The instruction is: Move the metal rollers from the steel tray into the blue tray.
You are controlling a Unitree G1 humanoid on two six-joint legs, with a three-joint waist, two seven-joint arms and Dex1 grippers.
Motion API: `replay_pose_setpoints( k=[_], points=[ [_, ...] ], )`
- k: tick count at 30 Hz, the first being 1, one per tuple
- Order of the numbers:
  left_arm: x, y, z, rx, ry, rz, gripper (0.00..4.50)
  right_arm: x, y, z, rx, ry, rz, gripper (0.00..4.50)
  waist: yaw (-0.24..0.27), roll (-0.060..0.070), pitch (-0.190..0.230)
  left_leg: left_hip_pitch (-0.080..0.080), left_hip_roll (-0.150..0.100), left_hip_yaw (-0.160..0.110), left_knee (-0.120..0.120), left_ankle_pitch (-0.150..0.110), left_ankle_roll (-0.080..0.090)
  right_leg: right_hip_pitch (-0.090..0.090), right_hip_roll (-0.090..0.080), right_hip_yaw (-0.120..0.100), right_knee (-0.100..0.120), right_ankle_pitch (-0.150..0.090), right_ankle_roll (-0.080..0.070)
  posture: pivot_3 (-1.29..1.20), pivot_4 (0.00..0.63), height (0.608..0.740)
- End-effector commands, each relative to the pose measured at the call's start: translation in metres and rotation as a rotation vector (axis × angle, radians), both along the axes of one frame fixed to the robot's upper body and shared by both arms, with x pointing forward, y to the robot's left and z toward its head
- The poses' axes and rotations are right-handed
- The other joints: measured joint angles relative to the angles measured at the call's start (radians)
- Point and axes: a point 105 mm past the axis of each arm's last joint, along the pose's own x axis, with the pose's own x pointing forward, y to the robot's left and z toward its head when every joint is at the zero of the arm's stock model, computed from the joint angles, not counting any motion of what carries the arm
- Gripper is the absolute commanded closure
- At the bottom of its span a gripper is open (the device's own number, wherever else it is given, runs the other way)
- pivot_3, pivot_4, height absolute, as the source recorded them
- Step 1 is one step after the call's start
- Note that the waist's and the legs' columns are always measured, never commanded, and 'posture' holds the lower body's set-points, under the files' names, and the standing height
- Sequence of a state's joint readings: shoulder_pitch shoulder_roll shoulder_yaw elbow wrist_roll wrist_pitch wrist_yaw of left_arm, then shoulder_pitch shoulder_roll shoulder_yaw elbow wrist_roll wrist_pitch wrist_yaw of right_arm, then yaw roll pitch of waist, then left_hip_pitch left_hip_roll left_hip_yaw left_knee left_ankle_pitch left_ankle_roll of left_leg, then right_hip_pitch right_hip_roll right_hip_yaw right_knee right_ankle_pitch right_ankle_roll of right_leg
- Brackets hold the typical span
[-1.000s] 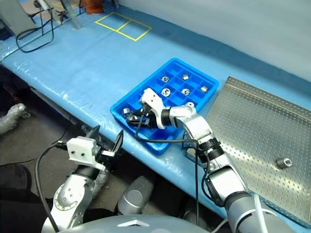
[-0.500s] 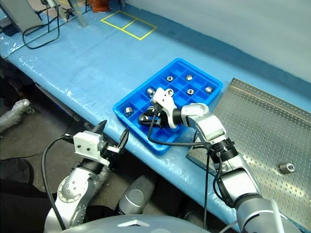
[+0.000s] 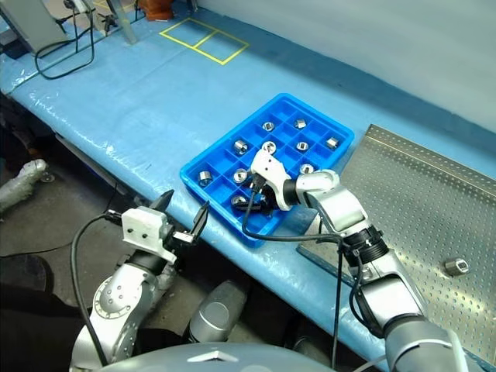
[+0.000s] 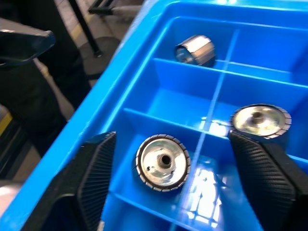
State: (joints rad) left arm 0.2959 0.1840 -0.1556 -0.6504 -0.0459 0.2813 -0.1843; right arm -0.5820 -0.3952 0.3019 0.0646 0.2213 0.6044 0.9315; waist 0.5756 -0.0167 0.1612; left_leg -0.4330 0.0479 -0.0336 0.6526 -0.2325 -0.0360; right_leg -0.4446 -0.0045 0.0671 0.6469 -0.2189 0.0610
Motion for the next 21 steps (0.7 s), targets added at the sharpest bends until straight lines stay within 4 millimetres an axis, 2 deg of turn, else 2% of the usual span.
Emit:
replay_pose_setpoints(
  k=[1,5,10,14,18,21],
  points=[
    [0.008,-0.013,0.005,0.002,-0.027,-0.072,0.32,0.008,-0.012,0.032,0.132,-0.083,-0.110,0.28,-0.004,0.000,0.000,0.000,0.000,0.000,0.000,0.000,0.000,0.000,0.000,0.000,0.000,0.000,0.000,0.37,0.150,0.740],
    [0.021,-0.024,0.010,-0.018,-0.050,-0.137,0.32,0.015,-0.038,0.042,0.188,-0.129,-0.304,0.28,-0.043,0.002,-0.001,0.000,0.000,0.000,0.001,0.000,0.000,0.001,0.000,0.000,-0.001,0.001,0.000,0.24,0.150,0.740],
    [0.037,-0.044,0.007,0.014,-0.050,-0.263,0.32,0.021,-0.092,0.047,0.238,-0.198,-0.640,0.28,-0.135,0.007,-0.005,0.000,0.000,0.000,0.003,0.000,0.002,0.007,0.000,0.000,-0.001,0.003,-0.002,0.08,0.150,0.740],
    [0.043,-0.058,0.008,0.020,-0.057,-0.344,0.32,0.017,-0.127,0.046,0.230,-0.232,-0.831,0.28,-0.274,0.010,-0.006,0.002,0.000,0.000,0.005,0.000,0.003,0.012,0.000,0.002,-0.003,0.005,-0.001,-0.02,0.150,0.740],
    [0.048,-0.066,0.011,0.030,-0.082,-0.383,0.32,0.018,-0.165,0.034,0.129,-0.246,-1.057,0.28,-0.432,0.010,-0.007,0.005,-0.001,-0.001,0.006,-0.001,0.005,0.017,0.000,0.003,-0.003,0.005,-0.003,-0.06,0.150,0.740],
    [0.049,-0.069,0.010,0.034,-0.078,-0.405,0.32,0.016,-0.179,0.029,0.054,-0.279,-1.126,0.28,-0.534,0.012,-0.007,0.007,-0.001,-0.001,0.006,-0.001,0.006,0.018,0.000,0.004,-0.002,0.006,-0.003,-0.07,0.150,0.740]
  ],
)
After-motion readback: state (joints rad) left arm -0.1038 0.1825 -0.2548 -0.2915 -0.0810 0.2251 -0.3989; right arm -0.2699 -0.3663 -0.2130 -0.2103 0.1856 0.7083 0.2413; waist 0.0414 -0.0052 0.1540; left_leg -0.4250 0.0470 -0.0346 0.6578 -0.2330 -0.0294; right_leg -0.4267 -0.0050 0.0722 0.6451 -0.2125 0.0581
